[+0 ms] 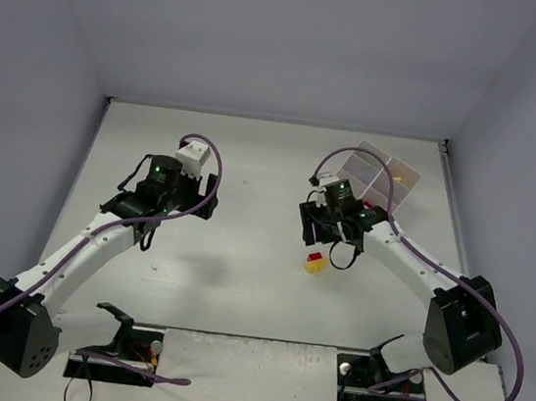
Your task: Sort the legos into containers by color
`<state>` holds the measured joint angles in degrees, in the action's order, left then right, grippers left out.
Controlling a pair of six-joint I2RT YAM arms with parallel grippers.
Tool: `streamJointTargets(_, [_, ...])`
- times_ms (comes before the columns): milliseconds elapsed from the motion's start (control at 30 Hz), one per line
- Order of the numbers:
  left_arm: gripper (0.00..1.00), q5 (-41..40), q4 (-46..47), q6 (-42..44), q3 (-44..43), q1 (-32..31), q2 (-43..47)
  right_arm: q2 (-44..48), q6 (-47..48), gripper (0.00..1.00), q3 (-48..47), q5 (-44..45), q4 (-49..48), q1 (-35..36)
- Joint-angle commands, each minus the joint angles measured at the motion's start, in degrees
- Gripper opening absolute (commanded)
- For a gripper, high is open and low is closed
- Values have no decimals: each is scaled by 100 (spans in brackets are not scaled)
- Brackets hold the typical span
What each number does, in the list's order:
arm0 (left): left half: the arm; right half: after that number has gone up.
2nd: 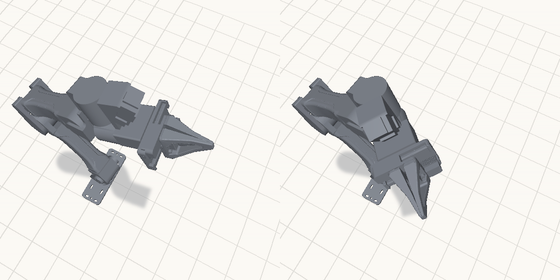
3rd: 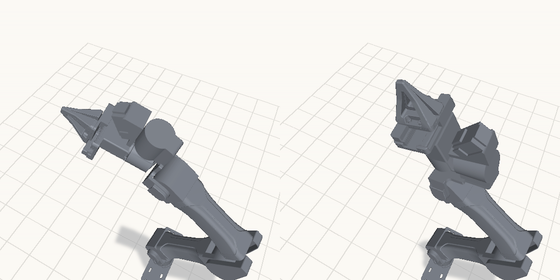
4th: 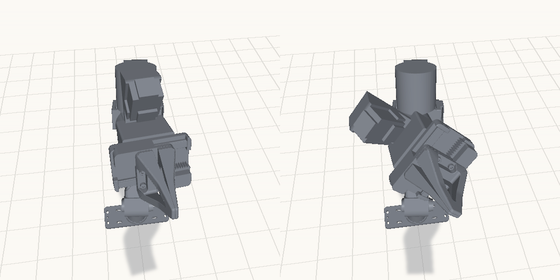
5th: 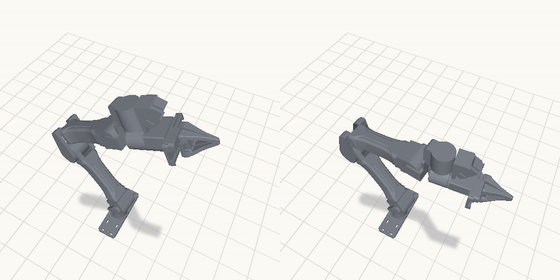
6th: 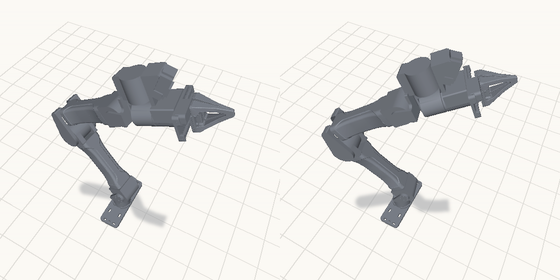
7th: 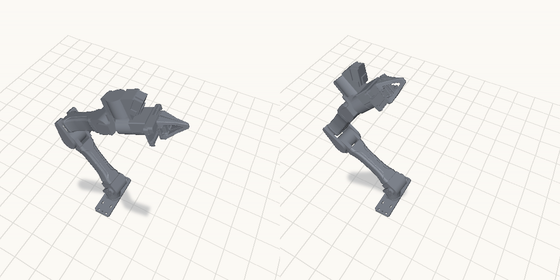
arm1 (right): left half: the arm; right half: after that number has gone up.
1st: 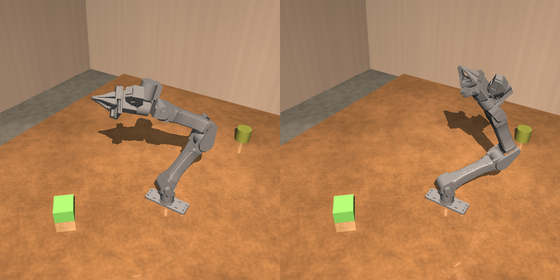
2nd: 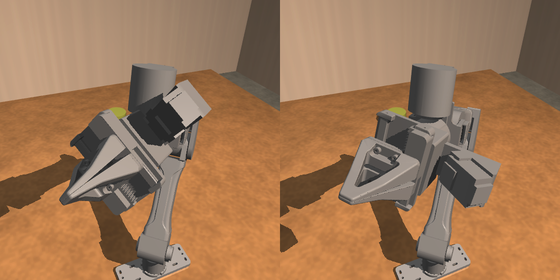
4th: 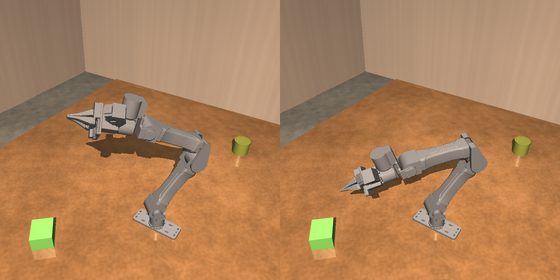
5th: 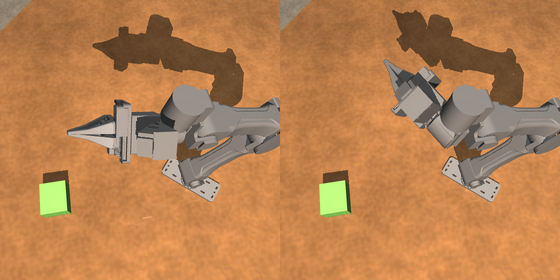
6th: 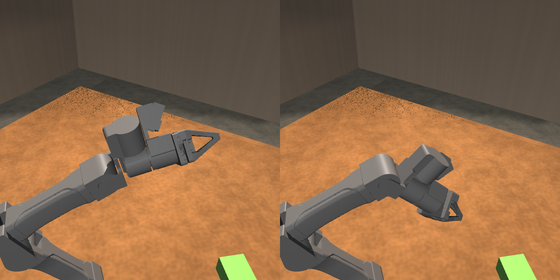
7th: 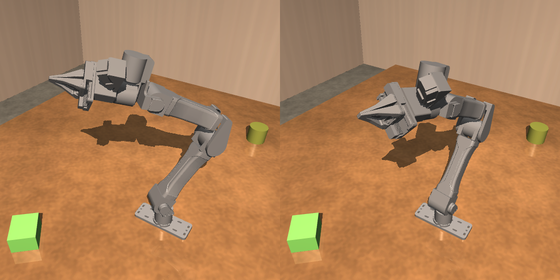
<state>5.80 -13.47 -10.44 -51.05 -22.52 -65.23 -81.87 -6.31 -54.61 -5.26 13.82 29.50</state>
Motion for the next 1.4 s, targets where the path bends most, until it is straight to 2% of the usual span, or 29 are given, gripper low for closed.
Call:
streamJointTargets(0, [80,53,249,51,-151,-42,90,-215,-547,58,-120,200,217,153])
streamJointTargets(533, [80,-9,222,77,-142,-94,186,-998,-1074,57,-85,306,340,179])
streamJointTargets(800, [80,-9,222,77,-151,-112,169,-1042,-1250,54,47,288,349,179])
streamJointTargets(933, [80,8,223,77,-151,-103,177,-1068,-1294,45,82,245,349,179])
streamJointTargets(1000, [80,9,222,77,-142,-112,177,-1095,-1312,43,108,201,349,179])
streamJointTargets(1100, [80,0,222,68,-151,-121,195,-1104,-1312,35,117,183,349,179])
streamJointTargets(1133, [80,0,222,68,-151,-112,186,-1104,-1312,31,100,183,349,179])
streamJointTargets(1233, [80,9,222,59,-151,-121,195,-1068,-1215,5,-5,296,340,223])
streamJointTargets(1267, [80,17,231,42,-151,-112,204,-1034,-1189,1,-41,341,323,258])
streamJointTargets(1367, [80,35,240,-89,-151,-121,195,-841,-1083,0,-208,481,61,328])
